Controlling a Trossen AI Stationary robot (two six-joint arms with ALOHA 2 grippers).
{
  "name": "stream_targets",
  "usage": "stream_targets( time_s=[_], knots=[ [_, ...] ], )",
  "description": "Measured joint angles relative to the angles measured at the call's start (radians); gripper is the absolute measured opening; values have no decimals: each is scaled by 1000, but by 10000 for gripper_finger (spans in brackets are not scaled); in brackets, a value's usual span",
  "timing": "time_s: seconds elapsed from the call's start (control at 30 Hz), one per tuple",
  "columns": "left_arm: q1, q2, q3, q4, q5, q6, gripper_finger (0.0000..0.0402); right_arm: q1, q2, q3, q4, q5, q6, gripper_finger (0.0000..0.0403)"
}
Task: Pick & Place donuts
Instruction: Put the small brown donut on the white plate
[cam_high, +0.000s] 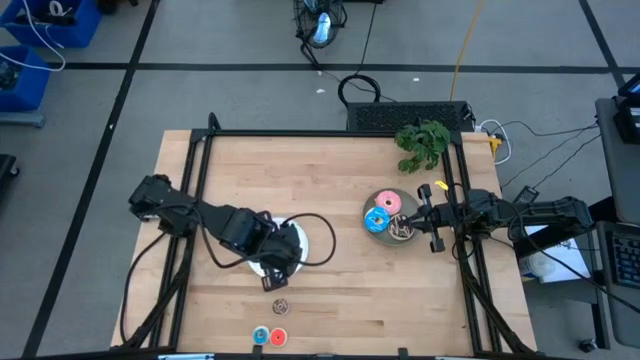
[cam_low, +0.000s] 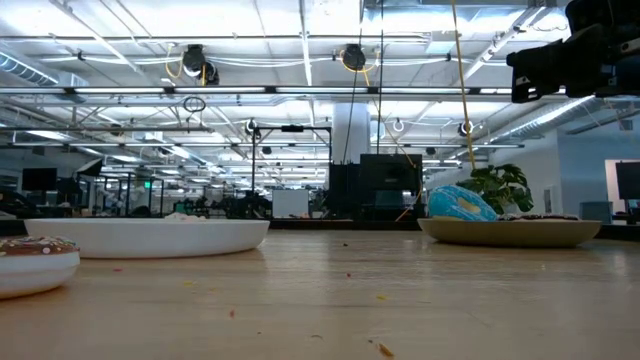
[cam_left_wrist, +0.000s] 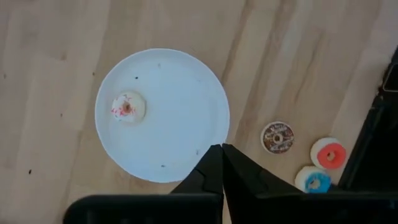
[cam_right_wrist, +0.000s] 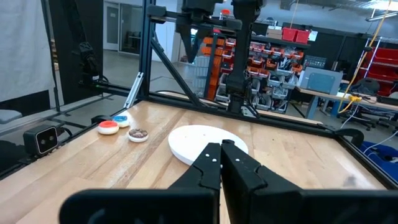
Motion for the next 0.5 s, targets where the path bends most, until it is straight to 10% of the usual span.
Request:
stream_targets(
  time_s=[0.5],
  knots=[
    [-2,0,-1,2,-24,17,4,0,0,0,1,0,-19,0]
  ],
)
